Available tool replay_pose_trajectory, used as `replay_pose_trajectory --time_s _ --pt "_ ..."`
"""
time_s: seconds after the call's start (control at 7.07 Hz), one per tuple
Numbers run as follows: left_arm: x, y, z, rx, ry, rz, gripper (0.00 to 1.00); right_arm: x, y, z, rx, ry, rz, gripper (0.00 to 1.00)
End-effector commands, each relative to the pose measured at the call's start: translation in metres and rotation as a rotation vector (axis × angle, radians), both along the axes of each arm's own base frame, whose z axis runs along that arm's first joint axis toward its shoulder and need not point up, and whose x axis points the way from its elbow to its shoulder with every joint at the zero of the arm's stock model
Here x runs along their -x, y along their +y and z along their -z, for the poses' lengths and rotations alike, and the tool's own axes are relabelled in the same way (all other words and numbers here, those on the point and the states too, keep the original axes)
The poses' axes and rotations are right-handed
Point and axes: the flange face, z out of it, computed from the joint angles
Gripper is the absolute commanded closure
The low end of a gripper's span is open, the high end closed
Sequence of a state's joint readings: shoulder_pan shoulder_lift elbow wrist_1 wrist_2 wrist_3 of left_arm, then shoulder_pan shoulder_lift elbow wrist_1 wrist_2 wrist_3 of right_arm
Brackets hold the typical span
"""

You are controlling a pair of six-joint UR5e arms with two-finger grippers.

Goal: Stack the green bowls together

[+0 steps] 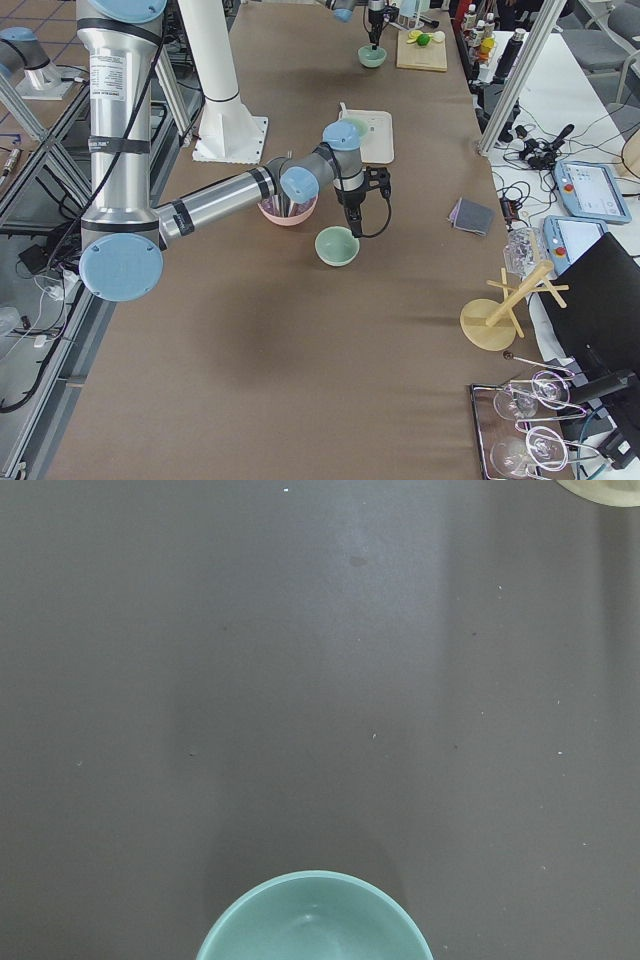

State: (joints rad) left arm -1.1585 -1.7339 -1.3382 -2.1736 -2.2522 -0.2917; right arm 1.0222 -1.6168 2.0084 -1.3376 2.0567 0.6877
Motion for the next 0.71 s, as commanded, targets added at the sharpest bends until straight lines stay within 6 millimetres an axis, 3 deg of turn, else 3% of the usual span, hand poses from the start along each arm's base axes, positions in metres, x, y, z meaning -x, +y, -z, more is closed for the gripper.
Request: replay_pose_trajectory --time_s 0.0,0.14,0.42,0.57 --pt "0.0 0.0 -0.001 0.001 -0.001 0.0 0.83 0.0 0.0 0.0 0.001 0.001 -0.001 0.0" --pt "0.0 0.0 0.0 -0.001 0.0 0.0 1.0 0.0 0.0 0.0 0.001 0.001 -0.001 0.0" --pt "-0.002 -0.003 0.016 -0.016 0.018 0.002 1.0 0.0 0.0 0.001 0.0 -0.001 0.0 0.0" --pt "-0.005 -0.008 0.044 -0.045 0.036 0.001 1.0 0.0 0.0 0.001 -0.001 -0.002 0.0 0.0"
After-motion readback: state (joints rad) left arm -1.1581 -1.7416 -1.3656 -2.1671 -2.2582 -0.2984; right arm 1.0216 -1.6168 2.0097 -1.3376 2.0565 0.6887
